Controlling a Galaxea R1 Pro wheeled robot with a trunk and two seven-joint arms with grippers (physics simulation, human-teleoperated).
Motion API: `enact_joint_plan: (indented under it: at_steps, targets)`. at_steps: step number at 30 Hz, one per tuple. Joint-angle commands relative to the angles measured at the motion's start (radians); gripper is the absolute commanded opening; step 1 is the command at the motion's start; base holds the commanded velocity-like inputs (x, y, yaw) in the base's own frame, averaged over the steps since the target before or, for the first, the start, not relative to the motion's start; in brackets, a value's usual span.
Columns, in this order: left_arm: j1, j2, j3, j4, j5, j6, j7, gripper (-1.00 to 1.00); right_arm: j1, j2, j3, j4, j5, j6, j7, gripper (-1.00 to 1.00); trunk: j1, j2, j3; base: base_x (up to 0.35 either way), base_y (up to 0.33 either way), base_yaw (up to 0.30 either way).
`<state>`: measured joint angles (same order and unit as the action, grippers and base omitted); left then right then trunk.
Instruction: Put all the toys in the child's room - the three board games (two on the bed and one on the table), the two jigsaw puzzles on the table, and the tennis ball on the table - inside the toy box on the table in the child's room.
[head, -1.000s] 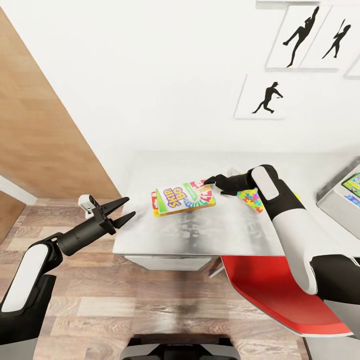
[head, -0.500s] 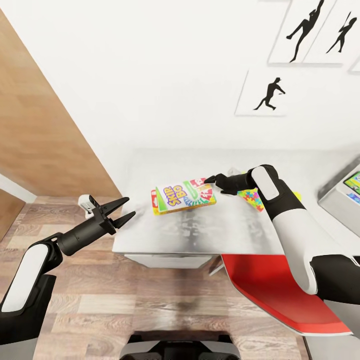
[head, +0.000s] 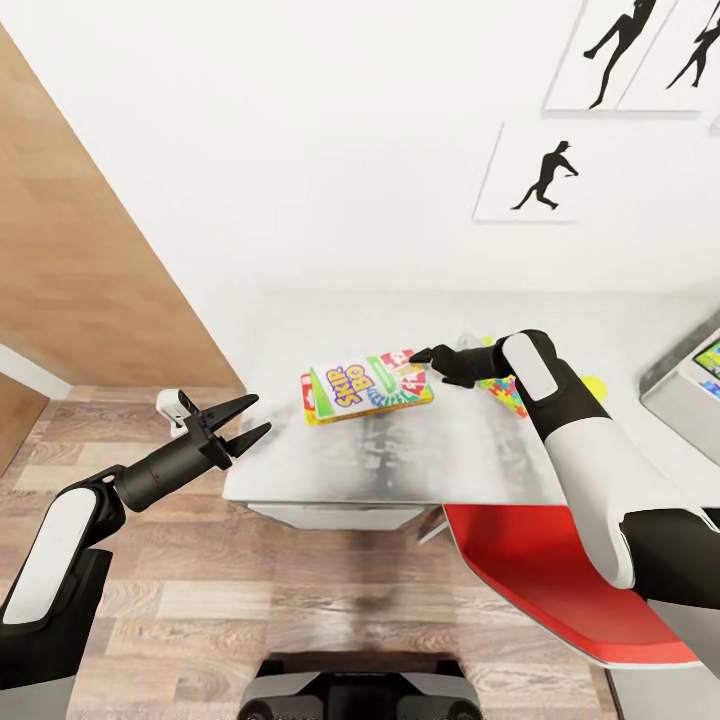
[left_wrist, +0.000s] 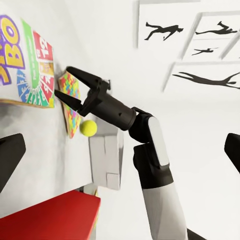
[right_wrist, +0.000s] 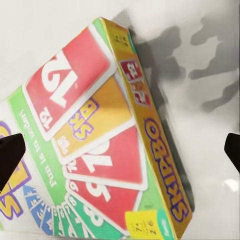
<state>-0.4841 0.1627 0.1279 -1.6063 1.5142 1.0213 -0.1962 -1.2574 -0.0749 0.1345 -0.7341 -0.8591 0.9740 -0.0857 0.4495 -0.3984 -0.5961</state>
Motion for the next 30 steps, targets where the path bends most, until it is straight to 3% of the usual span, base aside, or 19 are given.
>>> enact_joint_plan:
  at_steps: [1, 15, 30]
  targets:
    - [-0.001, 0.0, 0.001, 0.0, -0.009, 0.003, -0.01, 1.0, -0.001, -0.001, 0.005, 0.0, -0.01, -0.008, -0.008, 1.0, 0.0, -0.002, -0.003, 0.0, 0.0, 0.0]
    - [-0.001, 0.0, 0.001, 0.0, -0.009, 0.003, -0.009, 1.0, 0.0, -0.002, 0.006, -0.007, -0.006, -0.042, -0.005, 1.0, 0.0, -0.002, -0.025, 0.0, 0.0, 0.0]
    - [-0.001, 0.0, 0.001, 0.0, -0.009, 0.003, -0.01, 1.0, 0.005, -0.002, 0.008, -0.011, -0.007, -0.044, -0.005, 1.0, 0.0, -0.002, -0.029, 0.0, 0.0, 0.006]
